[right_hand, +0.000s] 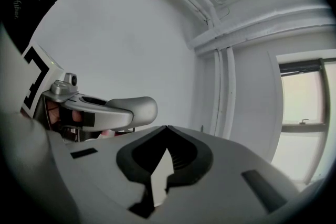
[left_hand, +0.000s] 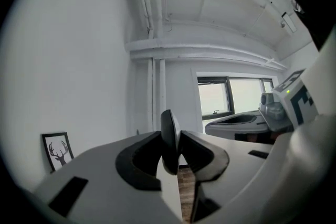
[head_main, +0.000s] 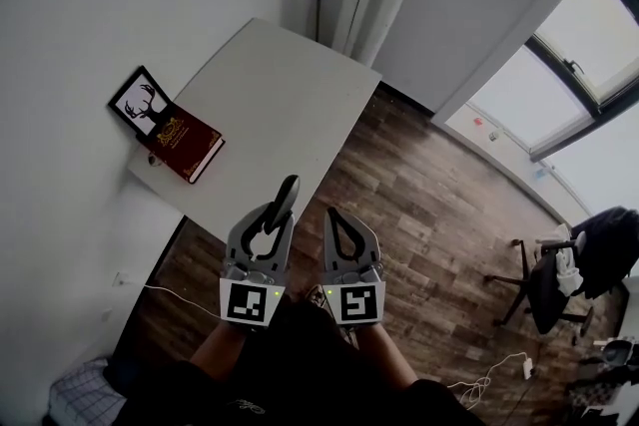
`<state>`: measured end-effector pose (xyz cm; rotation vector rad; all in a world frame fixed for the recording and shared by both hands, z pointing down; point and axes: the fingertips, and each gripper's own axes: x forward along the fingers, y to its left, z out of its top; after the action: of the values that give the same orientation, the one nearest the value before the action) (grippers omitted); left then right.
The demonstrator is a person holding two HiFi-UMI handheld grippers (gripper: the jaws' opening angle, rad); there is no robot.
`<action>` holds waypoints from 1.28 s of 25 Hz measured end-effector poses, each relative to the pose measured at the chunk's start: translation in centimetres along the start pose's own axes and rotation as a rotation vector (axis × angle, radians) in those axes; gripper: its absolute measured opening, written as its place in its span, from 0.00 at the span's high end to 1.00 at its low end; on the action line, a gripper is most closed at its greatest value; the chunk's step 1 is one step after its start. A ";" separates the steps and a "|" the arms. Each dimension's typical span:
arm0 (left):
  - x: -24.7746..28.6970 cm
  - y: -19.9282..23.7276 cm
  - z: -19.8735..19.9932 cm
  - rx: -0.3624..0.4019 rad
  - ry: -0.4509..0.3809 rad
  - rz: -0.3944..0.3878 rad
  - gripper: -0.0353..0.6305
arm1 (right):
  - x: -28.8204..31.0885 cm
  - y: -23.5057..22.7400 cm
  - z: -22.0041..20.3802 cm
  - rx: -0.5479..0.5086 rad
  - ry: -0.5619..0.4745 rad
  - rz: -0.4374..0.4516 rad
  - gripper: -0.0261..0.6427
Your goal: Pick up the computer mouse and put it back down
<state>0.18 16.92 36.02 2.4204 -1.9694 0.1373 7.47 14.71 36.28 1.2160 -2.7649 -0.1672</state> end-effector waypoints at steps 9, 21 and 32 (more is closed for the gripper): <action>-0.4 0.6 -0.9 0.020 0.018 -0.020 0.78 | 0.9 0.4 -1.0 0.014 0.029 -0.007 0.93; 0.6 3.6 -2.0 -0.022 0.022 -0.068 0.78 | 5.1 2.7 -1.0 -0.033 0.066 -0.017 0.93; 7.1 2.6 -4.7 -0.061 0.090 0.068 0.78 | 7.8 -4.7 -3.8 -0.018 0.077 0.056 0.93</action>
<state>-1.21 9.80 41.14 2.2691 -1.9879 0.1809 6.26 5.56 39.82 1.1156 -2.7213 -0.1369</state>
